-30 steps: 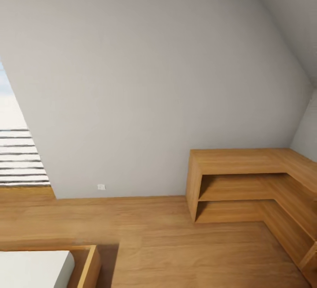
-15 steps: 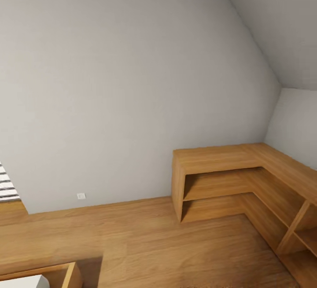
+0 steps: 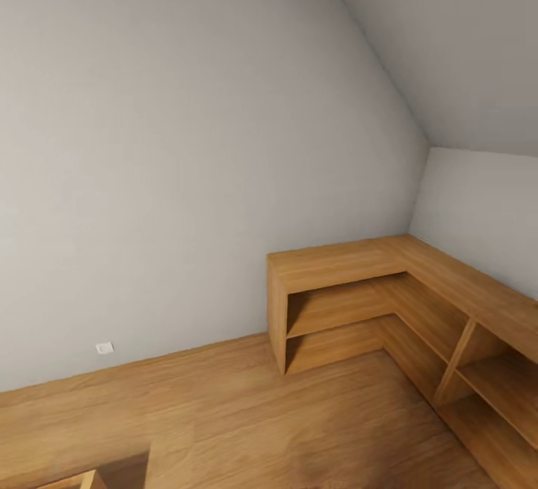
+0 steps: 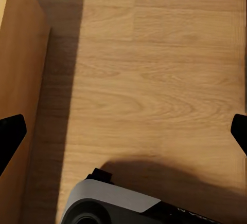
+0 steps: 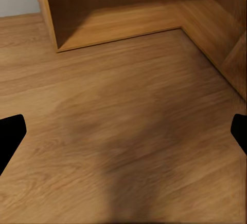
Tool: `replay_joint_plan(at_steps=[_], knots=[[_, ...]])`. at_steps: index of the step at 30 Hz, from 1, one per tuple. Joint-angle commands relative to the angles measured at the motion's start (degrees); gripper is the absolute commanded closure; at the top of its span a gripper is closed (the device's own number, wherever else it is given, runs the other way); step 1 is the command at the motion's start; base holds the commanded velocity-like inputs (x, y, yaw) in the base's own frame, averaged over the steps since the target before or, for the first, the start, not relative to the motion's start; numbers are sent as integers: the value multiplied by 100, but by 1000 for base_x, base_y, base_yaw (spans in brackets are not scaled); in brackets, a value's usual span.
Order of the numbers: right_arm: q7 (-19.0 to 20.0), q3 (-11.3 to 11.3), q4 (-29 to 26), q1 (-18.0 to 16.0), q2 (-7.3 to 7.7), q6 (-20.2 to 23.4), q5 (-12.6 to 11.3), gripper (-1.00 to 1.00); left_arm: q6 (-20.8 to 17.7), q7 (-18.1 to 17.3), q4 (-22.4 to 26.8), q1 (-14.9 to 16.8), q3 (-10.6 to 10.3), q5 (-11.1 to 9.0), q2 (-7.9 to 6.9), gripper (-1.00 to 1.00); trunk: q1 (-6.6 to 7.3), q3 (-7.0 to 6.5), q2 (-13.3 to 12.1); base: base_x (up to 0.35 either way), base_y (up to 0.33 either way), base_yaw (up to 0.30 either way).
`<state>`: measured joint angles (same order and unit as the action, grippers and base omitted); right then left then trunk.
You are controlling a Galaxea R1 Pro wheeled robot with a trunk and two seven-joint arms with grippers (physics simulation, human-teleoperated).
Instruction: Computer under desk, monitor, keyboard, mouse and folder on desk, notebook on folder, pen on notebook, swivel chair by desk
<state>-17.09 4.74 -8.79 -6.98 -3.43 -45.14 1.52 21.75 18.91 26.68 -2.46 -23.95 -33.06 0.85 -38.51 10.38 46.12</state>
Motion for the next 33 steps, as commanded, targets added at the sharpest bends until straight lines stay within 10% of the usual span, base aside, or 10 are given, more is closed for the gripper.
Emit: replay_joint_plan(at_steps=[1, 33], knots=[[-59, 45, 5, -5, 1, -4, 15, -100, 23, 43, 12, 1, -48, -51, -6, -100, -1, 7, 6, 0, 0, -262], [-57, 45, 9, -5, 1, -4, 15, -100, 23, 43, 9, 0, -48, -51, -6, -100, -1, 7, 6, 212, 88, -271]])
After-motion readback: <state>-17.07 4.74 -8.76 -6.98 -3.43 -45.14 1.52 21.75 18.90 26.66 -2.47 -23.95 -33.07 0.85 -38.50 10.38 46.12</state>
